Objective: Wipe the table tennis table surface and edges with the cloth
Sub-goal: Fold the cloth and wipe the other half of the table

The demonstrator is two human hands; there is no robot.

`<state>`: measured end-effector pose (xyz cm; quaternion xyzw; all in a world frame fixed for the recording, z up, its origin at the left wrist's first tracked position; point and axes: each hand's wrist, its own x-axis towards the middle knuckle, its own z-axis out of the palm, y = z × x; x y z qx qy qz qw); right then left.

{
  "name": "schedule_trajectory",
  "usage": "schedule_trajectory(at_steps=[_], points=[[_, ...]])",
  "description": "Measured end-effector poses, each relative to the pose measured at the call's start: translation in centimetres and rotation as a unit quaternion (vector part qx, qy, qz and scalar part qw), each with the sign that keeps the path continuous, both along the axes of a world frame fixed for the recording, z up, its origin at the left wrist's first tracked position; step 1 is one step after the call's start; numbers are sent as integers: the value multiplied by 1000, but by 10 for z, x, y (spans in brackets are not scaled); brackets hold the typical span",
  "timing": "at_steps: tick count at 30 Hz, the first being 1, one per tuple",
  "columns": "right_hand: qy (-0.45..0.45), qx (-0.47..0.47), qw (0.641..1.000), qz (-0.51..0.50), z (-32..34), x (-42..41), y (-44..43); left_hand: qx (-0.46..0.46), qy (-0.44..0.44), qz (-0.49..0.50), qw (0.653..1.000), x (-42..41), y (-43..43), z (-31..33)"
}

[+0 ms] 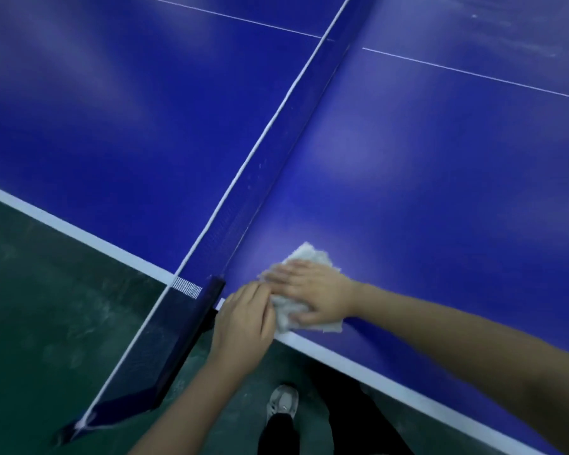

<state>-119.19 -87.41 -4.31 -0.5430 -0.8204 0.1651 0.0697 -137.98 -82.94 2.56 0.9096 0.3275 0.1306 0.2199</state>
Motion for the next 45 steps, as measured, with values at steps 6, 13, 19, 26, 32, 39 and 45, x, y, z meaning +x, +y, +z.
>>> schedule_trajectory(at_steps=[6, 13, 19, 26, 32, 39, 45], points=[[-40, -15, 904, -425, 0, -7, 29, -10, -36, 4, 999, -46, -14, 2], [-26, -9, 964, -263, -6, -132, 3, -37, -37, -19, 998, -71, -22, -4], [-33, -9, 923, -384, -2, -95, -122, -77, -60, -76, 992, -40, -47, -16], [-8, -37, 840, -541, 8, -69, -272, -98, -30, -196, 975, 12, -106, -15], [4, -33, 677, -735, 8, -56, -390, -106, -16, -285, 952, 58, -177, -10], [80, -31, 497, -863, 18, -26, -527, -129, 30, -387, 912, 115, -323, -12], [223, 218, 473, -824, 43, -62, -608, -397, 115, -284, 865, 169, -480, -3]])
